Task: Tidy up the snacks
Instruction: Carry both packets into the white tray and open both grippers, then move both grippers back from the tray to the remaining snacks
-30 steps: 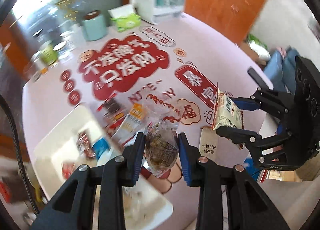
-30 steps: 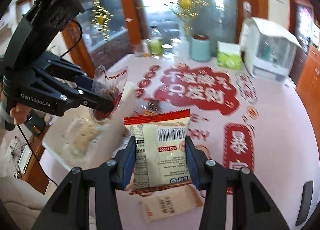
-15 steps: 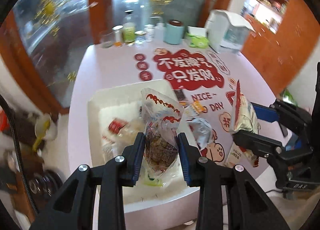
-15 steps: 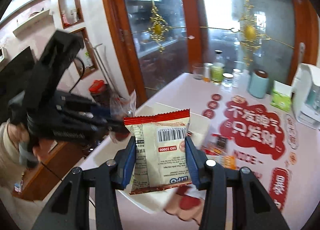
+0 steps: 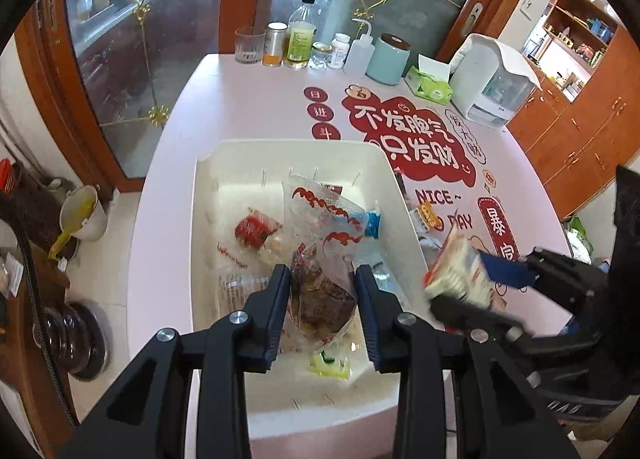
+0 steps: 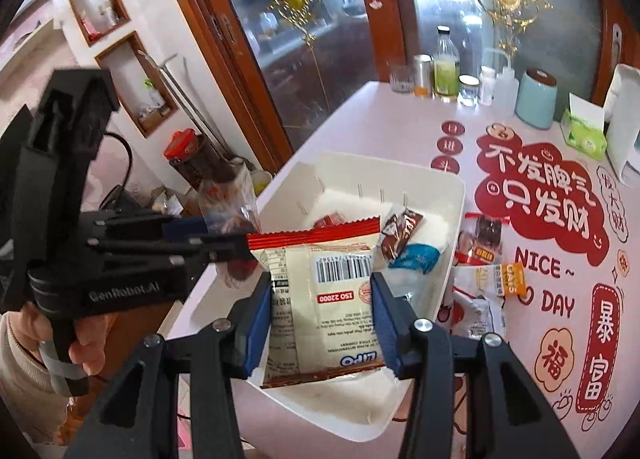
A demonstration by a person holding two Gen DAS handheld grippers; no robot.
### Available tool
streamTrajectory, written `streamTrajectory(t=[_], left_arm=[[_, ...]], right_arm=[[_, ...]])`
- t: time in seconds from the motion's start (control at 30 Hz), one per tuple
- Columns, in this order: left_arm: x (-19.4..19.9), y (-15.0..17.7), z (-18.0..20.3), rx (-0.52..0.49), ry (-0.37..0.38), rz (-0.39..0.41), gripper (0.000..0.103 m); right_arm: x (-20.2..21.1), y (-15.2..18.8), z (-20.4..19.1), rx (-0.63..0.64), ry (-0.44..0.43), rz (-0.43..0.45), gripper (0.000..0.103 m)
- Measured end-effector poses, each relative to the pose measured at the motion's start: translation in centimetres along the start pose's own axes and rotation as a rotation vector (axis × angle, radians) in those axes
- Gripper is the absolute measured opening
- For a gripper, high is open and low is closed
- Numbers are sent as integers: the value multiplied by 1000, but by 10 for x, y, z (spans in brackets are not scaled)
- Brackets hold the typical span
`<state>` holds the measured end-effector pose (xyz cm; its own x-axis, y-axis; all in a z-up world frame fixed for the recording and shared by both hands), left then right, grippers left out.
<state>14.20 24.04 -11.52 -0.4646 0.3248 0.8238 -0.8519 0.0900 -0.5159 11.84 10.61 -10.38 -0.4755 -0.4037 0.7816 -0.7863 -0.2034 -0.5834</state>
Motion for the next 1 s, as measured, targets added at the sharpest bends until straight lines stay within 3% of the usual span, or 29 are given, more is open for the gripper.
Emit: streamTrajectory(t=[0.03, 0.13, 0.17, 0.27, 0.5, 0.77, 1.0], left_arm=[[-2, -1, 0, -7, -9, 3, 39], [-9, -4, -4, 20, -51, 7, 91], [-9, -4, -5, 33, -43, 14, 93], [-13, 1, -4, 34, -19, -9, 93], [-15, 15, 12, -45, -69, -22, 93], [-12, 6, 58, -147, -42, 12, 93], [-19, -14, 108, -270, -1, 23, 93]], right_arm=[[-4, 1, 1, 4, 5, -6, 53], [-20, 7, 4, 7, 43, -50, 54], [-21, 11, 6, -7, 50, -61, 54], [-16, 22, 7, -24, 41, -66, 54], [6, 46, 13, -41, 48, -48, 54], [48, 65, 45, -141, 120, 24, 54], [93, 84, 84, -240, 239, 101, 54]])
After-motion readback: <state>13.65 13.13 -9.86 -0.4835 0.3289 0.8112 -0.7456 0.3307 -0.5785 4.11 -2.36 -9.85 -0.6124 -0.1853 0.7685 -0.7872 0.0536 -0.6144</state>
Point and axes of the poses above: each gripper's, at about its wrist camera, not at the fingertips, and x roughly against the way its jaws point, z to its right, y to its underside, the point moved 4 cm from there along -x, roughly the way its jaws point, and after that the axes turned 1 degree about y, right-handed, at the moved point
